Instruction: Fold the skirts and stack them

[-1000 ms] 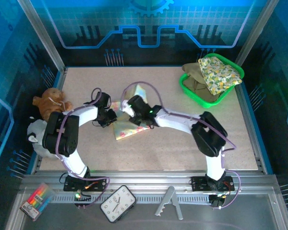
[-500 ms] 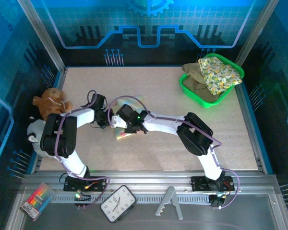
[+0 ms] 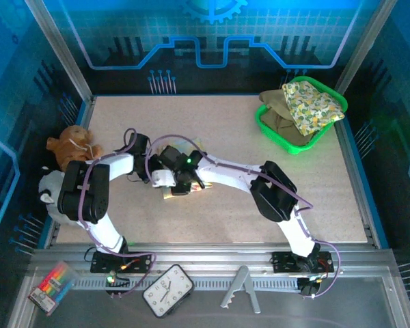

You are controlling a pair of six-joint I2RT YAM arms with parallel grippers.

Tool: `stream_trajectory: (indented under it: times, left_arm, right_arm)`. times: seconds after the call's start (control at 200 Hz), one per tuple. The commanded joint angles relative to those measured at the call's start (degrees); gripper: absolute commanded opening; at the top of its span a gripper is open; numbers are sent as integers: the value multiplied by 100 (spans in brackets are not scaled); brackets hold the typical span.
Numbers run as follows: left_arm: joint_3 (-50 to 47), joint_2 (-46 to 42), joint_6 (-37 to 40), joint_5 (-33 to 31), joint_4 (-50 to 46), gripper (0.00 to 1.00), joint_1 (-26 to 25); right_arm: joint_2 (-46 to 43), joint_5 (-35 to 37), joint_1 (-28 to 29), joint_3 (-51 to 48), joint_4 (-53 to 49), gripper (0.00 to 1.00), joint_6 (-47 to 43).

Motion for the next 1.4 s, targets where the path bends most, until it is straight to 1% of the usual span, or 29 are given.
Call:
stream_trajectory:
  times: [0.0, 0.06, 0.13, 0.175, 0.195, 0.215, 0.225, 0.23, 0.255, 0.27, 0.305, 0.335, 0.34, 0.43, 0.48, 0.54, 0.62, 0.72, 0.815, 0.865, 0.925, 1.0, 1.065, 1.125, 1.17, 1.265, 1.34, 1.365, 1.395]
  left_arm:
    - [158, 461, 358, -146, -2, 0, -14]
    - [245, 512, 466, -168, -84, 0, -19]
    - [324, 565, 558, -149, -120, 0, -16]
    - [381, 598, 607, -137, -144, 0, -21]
    - [399, 611, 610, -137, -172, 0, -21]
    - [429, 617, 630, -138, -189, 0, -19]
    - [438, 620, 642, -148, -202, 0, -15]
    - [440, 620, 648, -147, -205, 0, -19]
    - [462, 625, 666, -152, -225, 0, -17]
    - [474, 621, 670, -146, -241, 0, -19]
    - [502, 621, 697, -155, -269, 0, -18]
    - [517, 621, 718, -158, -287, 0, -16]
    - [519, 621, 721, -161, -292, 0, -20]
    - [588, 642, 784, -167, -352, 0, -23]
    - [645, 677, 832, -162, -396, 0, -23]
    - [730, 731, 895, -177, -466, 0, -23]
    - [879, 813, 990, -204, -586, 0, -40]
    - [1154, 945, 1192, -317, -819, 0, -87]
    - [1577, 1167, 1544, -348, -1102, 0, -186]
    - [1864, 1332, 1770, -331, -1253, 0, -255]
    - [2253, 1574, 2051, -325, -1443, 0, -374]
    - [2894, 1941, 2368, -322, -1746, 0, -545]
    - [3435, 2251, 2573, -294, -1940, 0, -727]
    - [3937, 2505, 2716, -196, -2045, 0, -913]
    - [4267, 2720, 2815, -60, -2125, 0, -1045]
    - [5045, 3078, 3055, 84, -2401, 3, -1321]
    - [5601, 3191, 3269, -33, -2717, 7, -1461]
    - [5698, 3163, 3290, -95, -2760, 10, -1465]
    - [5797, 3097, 3291, -149, -2783, 18, -1450]
  right_arm:
    - [-375, -1369, -637, 609, -1050, 52, 714]
    - [-423, -2126, -1039, 835, -1130, 53, 1002]
    - [-379, -2644, -1451, 866, -860, 53, 1409]
    - [-264, -2894, -1754, 837, -547, 51, 1773]
    - [-194, -2888, -1833, 851, -446, 49, 1918]
    - [-93, -2827, -1936, 908, -362, 43, 2132]
    - [15, -2759, -1998, 996, -354, 38, 2287]
    - [15, -2759, -1998, 996, -354, 38, 2287]
    - [205, -2620, -2098, 1217, -428, 27, 2545]
    - [363, -2519, -2145, 1401, -532, 22, 2668]
    - [743, -2319, -2238, 1916, -863, 15, 2930]
    - [1009, -2167, -2303, 2412, -1196, 11, 3121]
    - [1224, -2137, -2322, 2589, -1315, 11, 3170]
    - [2149, -2108, -2431, 3878, -2055, 4, 3477]
    - [2528, -2149, -2466, 4321, -2210, 2, 3667]
    - [2746, -2228, -2472, 4447, -2208, 1, 3831]
    - [2849, -2357, -2480, 4297, -2046, 0, 4138]
    - [2771, -2452, -2470, 3852, -1807, 0, 4663]
    - [2403, -1951, -2464, 3054, -1569, 0, 5450]
    - [1961, -1712, -2452, 2189, -1105, 0, 5900]
    - [1180, -1566, -2414, 714, 92, 0, 6521]
    - [344, -1371, -2402, -657, 1097, 3, 7439]
    - [-180, -1374, -2374, -1520, 1798, 4, 8074]
    - [-794, -1212, -2247, -2517, 2675, 8, 8852]
    - [-1115, -1020, -2118, -3022, 3062, 11, 9365]
    - [-1636, -730, -1840, -3916, 3819, 16, 10368]
    - [-1919, -542, -1751, -4293, 4139, 19, 10692]
    - [-2000, -496, -1751, -4326, 4117, 20, 10699]
    - [-2128, -387, -1760, -4357, 4022, 22, 10660]
